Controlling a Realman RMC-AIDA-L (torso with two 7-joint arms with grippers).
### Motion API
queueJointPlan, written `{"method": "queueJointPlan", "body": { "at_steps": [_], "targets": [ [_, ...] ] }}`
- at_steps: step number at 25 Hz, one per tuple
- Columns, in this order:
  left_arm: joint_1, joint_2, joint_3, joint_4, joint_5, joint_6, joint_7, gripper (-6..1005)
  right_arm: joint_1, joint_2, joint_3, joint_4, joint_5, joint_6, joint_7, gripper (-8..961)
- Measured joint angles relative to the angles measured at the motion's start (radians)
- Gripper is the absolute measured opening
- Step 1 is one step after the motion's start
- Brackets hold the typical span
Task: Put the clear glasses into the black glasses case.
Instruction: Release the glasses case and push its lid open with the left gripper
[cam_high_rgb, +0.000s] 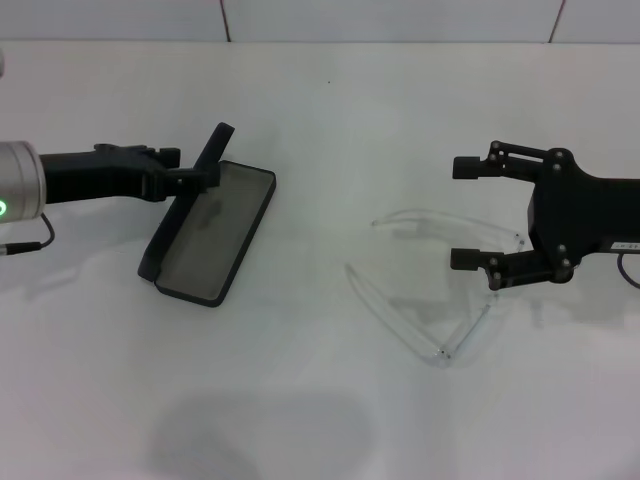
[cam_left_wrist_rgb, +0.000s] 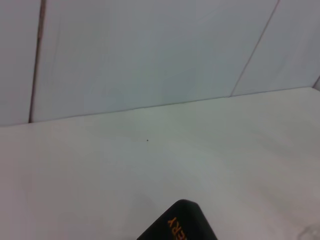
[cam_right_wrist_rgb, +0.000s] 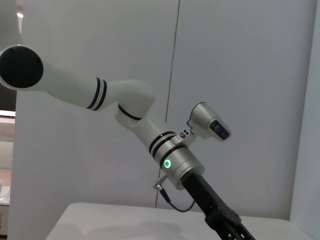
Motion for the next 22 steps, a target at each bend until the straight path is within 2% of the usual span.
{"method": "queueJointPlan", "body": {
  "at_steps": [17,22],
  "targets": [
    [0.005,-0.006,0.0,0.0,0.064,-0.019,-0.001,683,0.004,-0.001,0.0,-0.008,-0.009,0.027,-0.003,886],
    [0.005,-0.003,-0.001,0.0,0.064,-0.019,0.0,578,0.004,0.001,0.003,-0.008,-0.013,0.028,-0.014,886]
  ]
}}
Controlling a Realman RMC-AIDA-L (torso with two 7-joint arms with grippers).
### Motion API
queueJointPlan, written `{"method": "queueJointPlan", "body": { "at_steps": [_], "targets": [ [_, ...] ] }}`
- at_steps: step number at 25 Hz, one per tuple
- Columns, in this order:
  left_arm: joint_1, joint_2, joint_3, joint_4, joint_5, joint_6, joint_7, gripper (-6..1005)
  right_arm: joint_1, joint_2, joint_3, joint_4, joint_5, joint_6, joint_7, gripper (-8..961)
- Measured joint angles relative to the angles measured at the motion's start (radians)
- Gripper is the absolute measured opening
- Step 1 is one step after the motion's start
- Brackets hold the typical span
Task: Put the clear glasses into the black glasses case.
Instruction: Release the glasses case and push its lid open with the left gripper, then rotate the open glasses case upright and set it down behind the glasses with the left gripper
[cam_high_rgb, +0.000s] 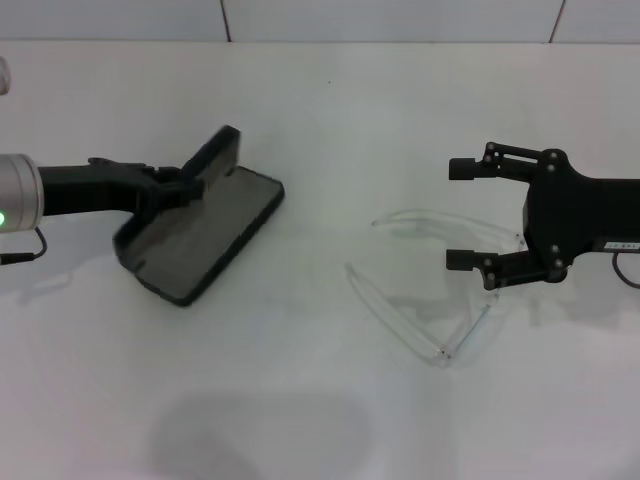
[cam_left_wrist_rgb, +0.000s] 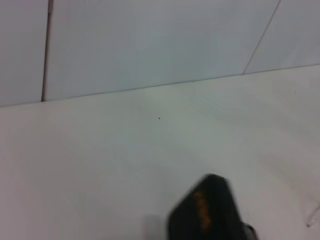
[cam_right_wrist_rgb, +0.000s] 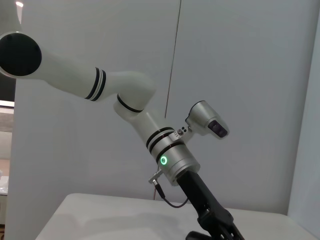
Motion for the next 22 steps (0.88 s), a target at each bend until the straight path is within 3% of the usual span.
{"method": "queueJointPlan", "body": {
  "at_steps": [5,8,14,22],
  "targets": [
    [-0.008,0.007,-0.005,0.006,-0.001,-0.001,0.008,472,0.0,0.0,-0.001,0.0,-0.001,0.0,-0.003,886],
    [-0.011,0.009,-0.005,0.021,-0.009,-0.009,0.042,313,-0.003,0.002,-0.002,0.0,-0.017,-0.005,-0.02,886],
    [-0.025,0.01,-0.005,0.038,-0.108,-0.026,0.179,207,-0.011,0.016,-0.004,0.0,-0.058,-0.019,-0.068,886],
    [-0.102,0.008,0.002,0.005,-0.205,-0.028,0.533,208,-0.015,0.039,-0.004,0.0,-0.086,-0.022,-0.106,887]
  ]
}}
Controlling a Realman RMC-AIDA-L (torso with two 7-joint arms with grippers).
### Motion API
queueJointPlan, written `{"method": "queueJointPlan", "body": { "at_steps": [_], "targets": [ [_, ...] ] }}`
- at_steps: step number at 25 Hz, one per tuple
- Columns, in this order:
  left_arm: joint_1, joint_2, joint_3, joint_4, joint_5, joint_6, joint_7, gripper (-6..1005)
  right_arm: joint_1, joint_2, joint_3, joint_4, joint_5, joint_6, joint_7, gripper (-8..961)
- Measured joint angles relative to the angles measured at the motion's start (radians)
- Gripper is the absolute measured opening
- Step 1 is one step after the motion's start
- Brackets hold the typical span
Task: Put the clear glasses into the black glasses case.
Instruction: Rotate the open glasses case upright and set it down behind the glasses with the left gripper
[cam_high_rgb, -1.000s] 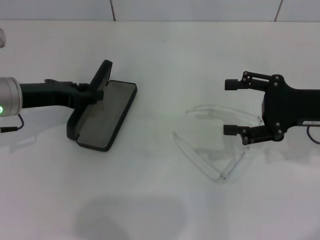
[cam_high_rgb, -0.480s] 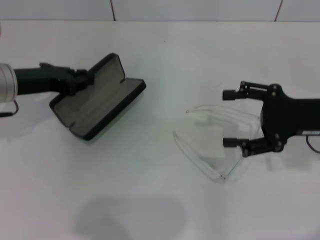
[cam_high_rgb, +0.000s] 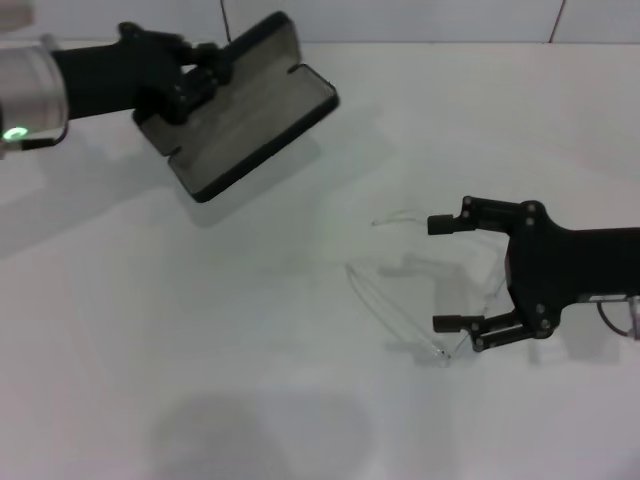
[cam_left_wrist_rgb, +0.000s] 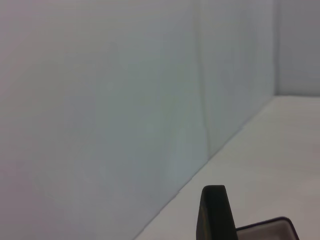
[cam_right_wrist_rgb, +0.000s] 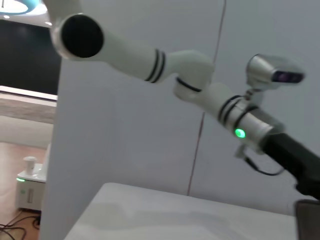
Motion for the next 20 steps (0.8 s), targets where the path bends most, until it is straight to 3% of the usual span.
{"method": "queueJointPlan", "body": {
  "at_steps": [2,5,12,20],
  "targets": [
    [-0.016,0.0,0.003,-0.019,0.0,0.0,0.038,208,0.0,0.006,0.0,0.0,-0.01,0.004,-0.007,887],
    [-0.093,0.011,0.062,-0.099,0.01,-0.005,0.157,207,0.001,0.011,0.0,0.0,-0.025,0.004,-0.013,887],
    [-0.169,0.0,0.14,-0.119,0.095,-0.015,0.15,208,0.006,0.02,0.0,0.0,-0.036,0.018,-0.013,887],
    [-0.23,0.007,0.216,-0.147,0.13,-0.037,0.127,207,0.004,0.025,-0.001,0.0,-0.039,0.029,-0.016,887]
  ]
}}
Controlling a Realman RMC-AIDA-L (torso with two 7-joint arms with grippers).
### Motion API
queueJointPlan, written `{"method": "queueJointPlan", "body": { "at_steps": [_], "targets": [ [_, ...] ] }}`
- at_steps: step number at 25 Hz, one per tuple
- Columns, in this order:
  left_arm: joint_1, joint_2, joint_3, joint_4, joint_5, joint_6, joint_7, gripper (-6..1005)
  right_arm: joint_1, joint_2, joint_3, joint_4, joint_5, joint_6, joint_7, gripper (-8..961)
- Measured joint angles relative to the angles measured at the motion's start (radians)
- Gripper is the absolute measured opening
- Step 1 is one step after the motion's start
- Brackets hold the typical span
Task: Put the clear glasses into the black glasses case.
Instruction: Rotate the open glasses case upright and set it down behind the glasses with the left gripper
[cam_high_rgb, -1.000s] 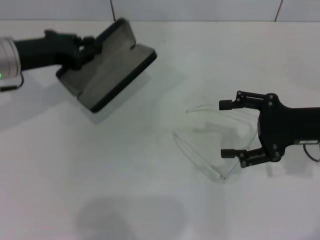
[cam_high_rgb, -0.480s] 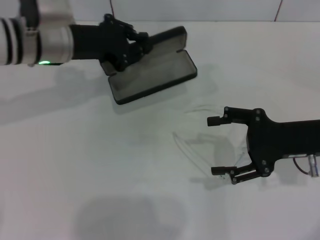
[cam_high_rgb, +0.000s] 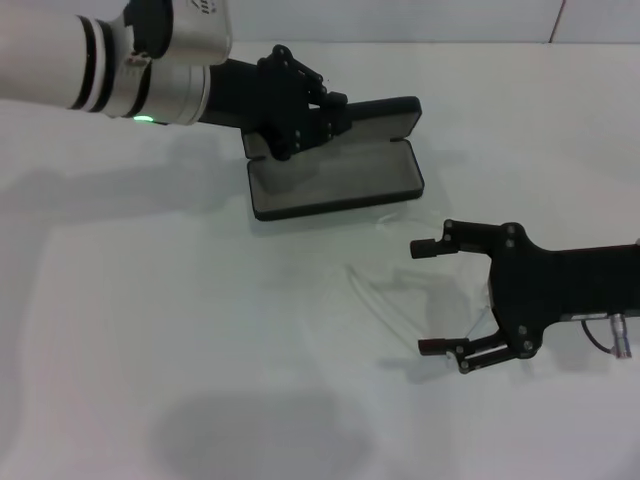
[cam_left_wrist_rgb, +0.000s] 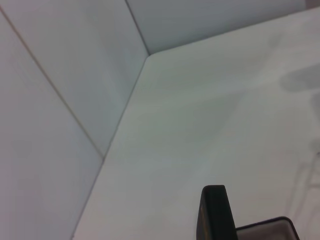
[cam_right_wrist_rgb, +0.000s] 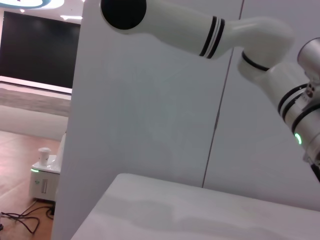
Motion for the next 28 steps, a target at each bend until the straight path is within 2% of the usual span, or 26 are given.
{"method": "queueJointPlan", "body": {
  "at_steps": [6,16,28],
  "targets": [
    [-0.003,-0.013,0.008,-0.012,0.012,-0.084,0.012,231,0.003,0.011,0.0,0.0,-0.007,0.03,-0.007,886],
    [0.006,-0.015,0.06,-0.019,0.025,-0.066,0.018,279,0.007,0.017,0.006,0.0,-0.015,0.038,-0.001,886],
    [0.006,-0.013,0.077,-0.018,0.027,-0.017,0.057,336,0.006,0.017,0.006,0.0,-0.014,0.041,0.0,887]
  ]
}}
